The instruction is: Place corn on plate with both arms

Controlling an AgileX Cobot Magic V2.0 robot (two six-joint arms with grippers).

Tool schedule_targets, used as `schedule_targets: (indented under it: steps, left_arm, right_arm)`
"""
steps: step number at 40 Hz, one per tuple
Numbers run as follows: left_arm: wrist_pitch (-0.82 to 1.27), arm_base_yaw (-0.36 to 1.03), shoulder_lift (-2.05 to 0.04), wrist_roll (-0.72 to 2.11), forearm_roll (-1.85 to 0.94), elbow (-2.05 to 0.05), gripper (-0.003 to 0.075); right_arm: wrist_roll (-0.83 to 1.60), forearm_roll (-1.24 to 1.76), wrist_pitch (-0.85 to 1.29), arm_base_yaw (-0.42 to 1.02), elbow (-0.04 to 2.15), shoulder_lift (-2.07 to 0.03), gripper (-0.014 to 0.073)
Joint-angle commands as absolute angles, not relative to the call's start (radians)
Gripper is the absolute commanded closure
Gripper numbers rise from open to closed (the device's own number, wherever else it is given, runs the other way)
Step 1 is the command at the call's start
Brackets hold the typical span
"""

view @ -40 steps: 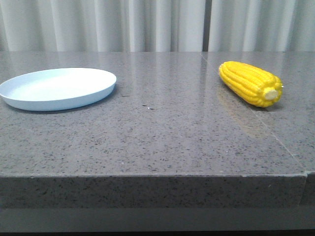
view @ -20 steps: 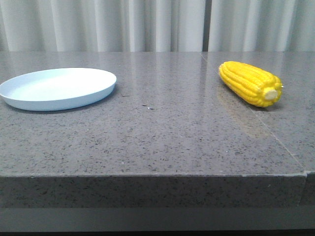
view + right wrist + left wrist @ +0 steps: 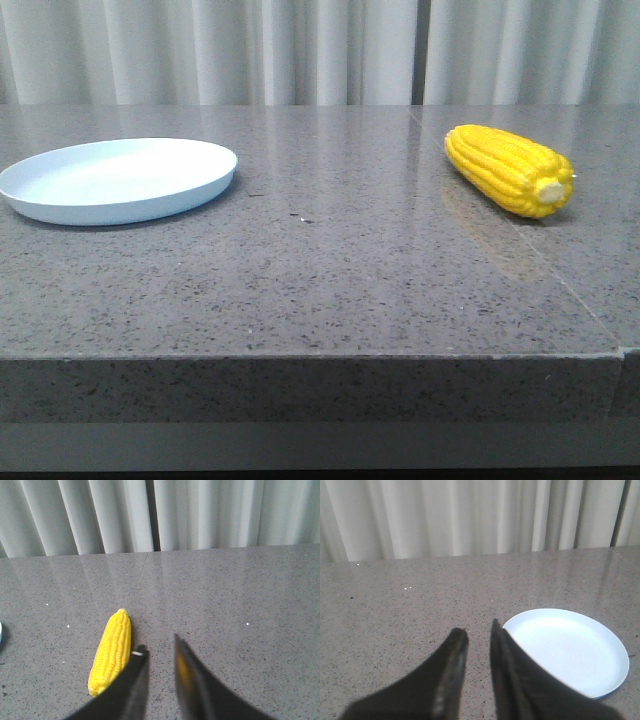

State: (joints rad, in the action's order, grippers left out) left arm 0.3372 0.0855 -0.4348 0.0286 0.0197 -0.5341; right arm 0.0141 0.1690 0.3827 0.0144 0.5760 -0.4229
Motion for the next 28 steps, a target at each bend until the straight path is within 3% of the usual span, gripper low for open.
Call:
schedule_targets:
  steps: [1, 3, 5, 8, 17, 28]
  left_arm:
    - [0.266, 0.085, -0.442, 0.027, 0.0, -0.569, 0.0215]
    - [0.266, 0.085, -0.442, 0.027, 0.0, -0.569, 0.0077]
    - [0.266, 0.085, -0.442, 0.027, 0.0, -0.569, 0.0012]
    - [0.266, 0.085, -0.442, 0.027, 0.0, -0.569, 0.0047]
    - [0.241, 0.085, -0.47, 0.027, -0.008, -0.573, 0.0132]
    - [0.399, 0.098, -0.792, 0.027, -0.047, -0.776, 0.0139]
  right_arm:
    - [0.018, 0.169, 0.312, 0.008, 0.614, -0.435, 0.0151]
    - [0.018, 0.169, 0.312, 0.008, 0.614, -0.435, 0.0054]
    - [0.018, 0.169, 0.314, 0.008, 0.614, -0.435, -0.0005]
    - [0.018, 0.169, 0.319, 0.008, 0.614, -0.435, -0.0041]
    - [0.018, 0.169, 0.32, 0.008, 0.613, -0.435, -0.0038]
    - [0.018, 0.169, 0.32, 0.008, 0.613, -0.435, -0.0038]
